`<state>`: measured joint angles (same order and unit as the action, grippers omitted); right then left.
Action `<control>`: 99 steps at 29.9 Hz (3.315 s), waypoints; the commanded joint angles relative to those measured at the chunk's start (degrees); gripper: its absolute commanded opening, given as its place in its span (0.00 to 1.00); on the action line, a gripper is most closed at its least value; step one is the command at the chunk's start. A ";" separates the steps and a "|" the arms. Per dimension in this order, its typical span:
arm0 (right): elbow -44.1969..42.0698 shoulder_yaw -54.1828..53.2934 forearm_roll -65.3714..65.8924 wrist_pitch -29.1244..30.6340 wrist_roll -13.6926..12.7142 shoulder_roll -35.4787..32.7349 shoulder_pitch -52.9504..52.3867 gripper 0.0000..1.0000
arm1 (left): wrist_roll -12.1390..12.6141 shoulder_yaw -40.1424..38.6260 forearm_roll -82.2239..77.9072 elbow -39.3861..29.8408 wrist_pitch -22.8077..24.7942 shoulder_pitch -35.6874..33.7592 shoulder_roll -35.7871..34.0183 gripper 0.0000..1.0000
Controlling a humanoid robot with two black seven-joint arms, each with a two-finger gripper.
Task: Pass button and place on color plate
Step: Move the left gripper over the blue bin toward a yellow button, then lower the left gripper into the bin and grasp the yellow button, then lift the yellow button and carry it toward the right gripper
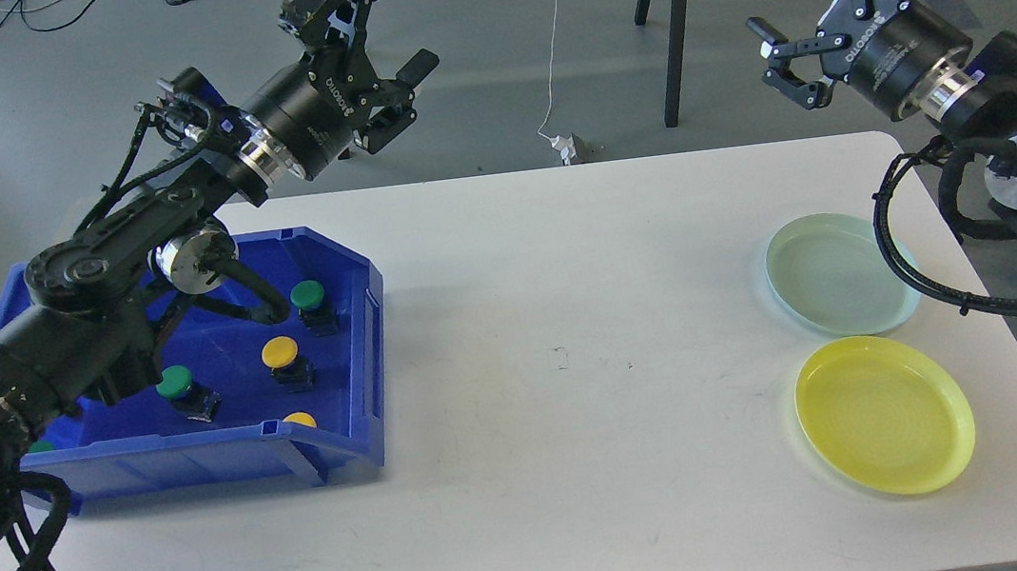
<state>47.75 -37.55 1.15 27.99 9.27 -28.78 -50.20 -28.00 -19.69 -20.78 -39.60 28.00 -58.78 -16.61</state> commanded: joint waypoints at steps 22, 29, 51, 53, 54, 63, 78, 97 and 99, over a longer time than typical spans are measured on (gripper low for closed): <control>-8.10 -10.61 0.69 0.01 0.57 -1.27 4.32 0.99 | 0.00 4.41 -4.26 -31.76 -11.21 -2.70 -25.47 1.00; -10.92 -10.61 0.69 0.01 0.57 -1.98 9.33 0.99 | 0.00 49.35 -19.17 -30.53 -18.14 -29.87 -30.59 1.00; -14.97 -11.76 0.60 0.01 0.75 -1.98 14.52 0.99 | 0.00 90.62 -29.75 -16.21 -35.30 -26.56 -7.47 0.99; -14.97 -11.76 0.60 0.01 0.75 -1.98 14.52 0.99 | 0.00 89.83 -29.75 -16.21 -35.21 -25.42 -7.65 0.99; -14.97 -11.76 0.60 0.01 0.75 -1.98 14.52 0.99 | 0.00 89.39 -29.75 -16.21 -35.21 -24.98 -7.74 0.99; -14.97 -11.84 0.60 0.01 0.75 -1.98 15.22 0.99 | 0.00 88.42 -29.75 -10.68 -35.03 -19.27 -7.21 0.99; -14.97 -11.84 0.60 0.01 0.75 -1.98 16.36 0.99 | 0.00 85.87 -30.02 -6.19 -33.19 -16.27 -7.30 0.44; -15.05 -12.02 0.78 0.01 0.75 -2.06 17.15 0.99 | 0.00 62.10 -31.51 -31.01 -27.23 -23.38 -33.54 0.04; -14.27 -11.67 0.95 0.01 0.66 -2.06 17.15 0.99 | 0.00 51.83 -31.42 -39.63 -25.11 -22.96 -40.49 0.04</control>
<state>32.77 -49.55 1.85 28.00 10.02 -30.77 -32.98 -28.01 44.76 -52.21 -67.56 -0.18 -81.22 -47.60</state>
